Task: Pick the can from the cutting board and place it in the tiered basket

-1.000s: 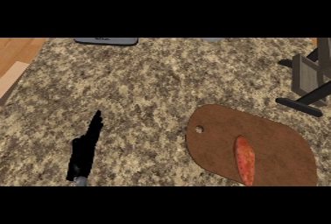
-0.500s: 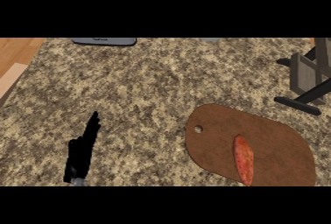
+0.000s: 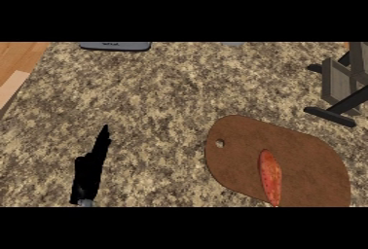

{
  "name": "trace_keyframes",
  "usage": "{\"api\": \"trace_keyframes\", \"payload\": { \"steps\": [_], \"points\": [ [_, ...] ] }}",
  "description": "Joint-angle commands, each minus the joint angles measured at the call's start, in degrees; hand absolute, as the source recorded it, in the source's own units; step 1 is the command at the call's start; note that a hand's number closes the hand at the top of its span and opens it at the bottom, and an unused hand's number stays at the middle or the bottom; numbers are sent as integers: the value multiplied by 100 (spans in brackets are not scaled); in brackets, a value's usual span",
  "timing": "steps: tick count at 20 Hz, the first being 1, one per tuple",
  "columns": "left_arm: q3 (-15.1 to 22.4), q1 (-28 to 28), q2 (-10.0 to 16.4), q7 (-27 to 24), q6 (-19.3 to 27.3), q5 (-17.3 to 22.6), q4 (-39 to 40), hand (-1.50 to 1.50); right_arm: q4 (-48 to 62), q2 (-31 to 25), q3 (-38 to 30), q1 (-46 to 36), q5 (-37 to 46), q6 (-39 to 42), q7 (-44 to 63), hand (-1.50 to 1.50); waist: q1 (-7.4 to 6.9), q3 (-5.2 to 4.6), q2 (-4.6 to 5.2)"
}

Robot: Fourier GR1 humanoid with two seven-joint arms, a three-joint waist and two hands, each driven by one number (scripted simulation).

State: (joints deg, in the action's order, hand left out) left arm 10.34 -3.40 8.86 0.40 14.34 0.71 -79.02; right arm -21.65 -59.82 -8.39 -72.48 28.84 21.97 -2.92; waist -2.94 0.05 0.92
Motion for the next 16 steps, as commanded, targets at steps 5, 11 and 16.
{"api": "trace_keyframes", "payload": {
  "steps": [5,11,16],
  "points": [
    [-25,69,-31,131,20,-18,-29,0,1038,373,-903,14,-794,140,189,-150,23,11,10],
    [-93,2,50,6,-99,12,15,0,1188,475,-1650,-427,-1490,-184,564,-150,27,4,-8],
    [-98,83,-51,8,3,-41,90,0,990,-341,-1949,-570,-1679,-511,556,-150,60,5,6]
  ]
}}
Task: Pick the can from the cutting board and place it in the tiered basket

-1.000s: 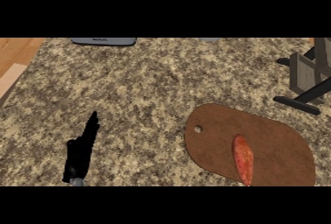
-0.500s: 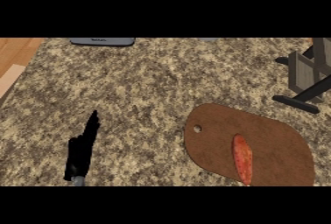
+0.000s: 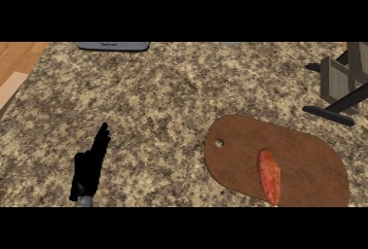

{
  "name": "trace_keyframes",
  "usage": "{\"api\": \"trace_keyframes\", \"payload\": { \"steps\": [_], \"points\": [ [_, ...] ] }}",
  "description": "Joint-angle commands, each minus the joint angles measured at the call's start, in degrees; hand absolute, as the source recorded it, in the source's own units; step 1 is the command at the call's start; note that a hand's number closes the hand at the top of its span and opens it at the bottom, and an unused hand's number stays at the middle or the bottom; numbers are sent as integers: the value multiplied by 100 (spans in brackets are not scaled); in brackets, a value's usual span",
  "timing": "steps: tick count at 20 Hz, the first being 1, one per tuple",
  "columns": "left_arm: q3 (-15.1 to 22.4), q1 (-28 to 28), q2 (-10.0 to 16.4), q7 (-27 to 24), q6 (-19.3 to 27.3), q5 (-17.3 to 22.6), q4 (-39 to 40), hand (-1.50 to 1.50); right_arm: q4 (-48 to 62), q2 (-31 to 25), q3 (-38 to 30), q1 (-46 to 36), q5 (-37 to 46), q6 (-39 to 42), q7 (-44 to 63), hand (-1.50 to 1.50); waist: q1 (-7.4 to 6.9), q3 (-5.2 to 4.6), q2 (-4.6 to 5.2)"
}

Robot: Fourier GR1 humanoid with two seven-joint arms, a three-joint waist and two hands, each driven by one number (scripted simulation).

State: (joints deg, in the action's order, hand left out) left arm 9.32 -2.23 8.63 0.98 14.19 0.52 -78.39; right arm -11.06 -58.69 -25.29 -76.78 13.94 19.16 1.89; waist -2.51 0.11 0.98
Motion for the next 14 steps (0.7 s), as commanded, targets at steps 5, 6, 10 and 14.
{"api": "trace_keyframes", "payload": {
  "steps": [5,6,10,14],
  "points": [
    [125,-152,-60,-42,30,-110,-89,0,-19,-999,-407,161,-162,-1109,180,-150,12,6,10],
    [-29,-154,-2,-140,28,-27,-67,0,84,-1223,-437,227,-155,-1139,380,-150,18,5,14],
    [-139,-60,83,45,-40,78,-181,0,373,-1999,-762,645,-413,-617,296,-150,112,31,17],
    [-105,-104,-14,-2,44,34,-144,0,589,-2573,-999,1017,-615,-114,215,-150,204,43,-5]
  ]
}}
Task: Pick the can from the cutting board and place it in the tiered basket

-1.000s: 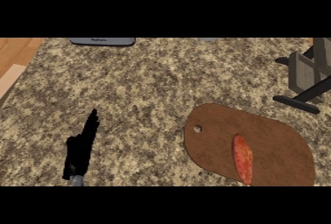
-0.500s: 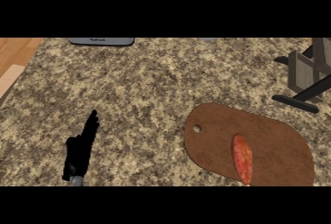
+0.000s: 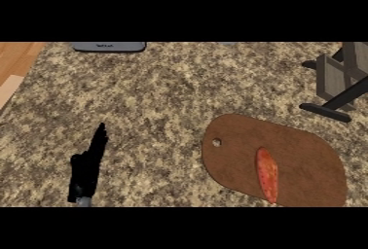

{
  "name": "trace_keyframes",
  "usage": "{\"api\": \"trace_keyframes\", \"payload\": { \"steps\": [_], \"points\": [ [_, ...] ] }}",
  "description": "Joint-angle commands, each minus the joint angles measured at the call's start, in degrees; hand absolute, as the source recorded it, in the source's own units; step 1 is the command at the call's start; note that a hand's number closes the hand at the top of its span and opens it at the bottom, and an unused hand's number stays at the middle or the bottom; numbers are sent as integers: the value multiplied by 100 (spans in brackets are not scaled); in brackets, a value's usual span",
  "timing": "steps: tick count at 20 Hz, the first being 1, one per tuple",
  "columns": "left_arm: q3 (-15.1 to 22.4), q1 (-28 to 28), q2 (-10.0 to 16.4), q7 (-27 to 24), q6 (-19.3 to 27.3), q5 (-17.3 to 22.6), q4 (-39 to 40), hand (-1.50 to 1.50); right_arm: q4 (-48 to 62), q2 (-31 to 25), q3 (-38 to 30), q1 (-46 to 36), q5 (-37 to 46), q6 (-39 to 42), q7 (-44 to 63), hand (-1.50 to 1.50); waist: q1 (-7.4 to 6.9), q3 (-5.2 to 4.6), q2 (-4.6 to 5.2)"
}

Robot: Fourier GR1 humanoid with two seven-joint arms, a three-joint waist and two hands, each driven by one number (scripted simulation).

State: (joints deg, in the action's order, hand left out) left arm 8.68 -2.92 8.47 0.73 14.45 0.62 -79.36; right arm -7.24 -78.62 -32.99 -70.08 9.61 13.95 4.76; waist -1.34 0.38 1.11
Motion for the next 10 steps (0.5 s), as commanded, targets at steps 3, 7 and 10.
{"api": "trace_keyframes", "payload": {
  "steps": [3,7,10],
  "points": [
    [-126,-107,111,120,-8,68,-137,0,412,-839,-346,725,-281,777,-278,-150,139,40,-21],
    [-167,-288,172,-31,-76,100,-109,0,564,-1154,-444,1022,-376,1253,-333,-150,148,45,-38],
    [-60,-218,66,107,0,45,-226,0,565,-1267,-526,1162,-470,1614,-461,-150,152,50,-47]
  ]
}}
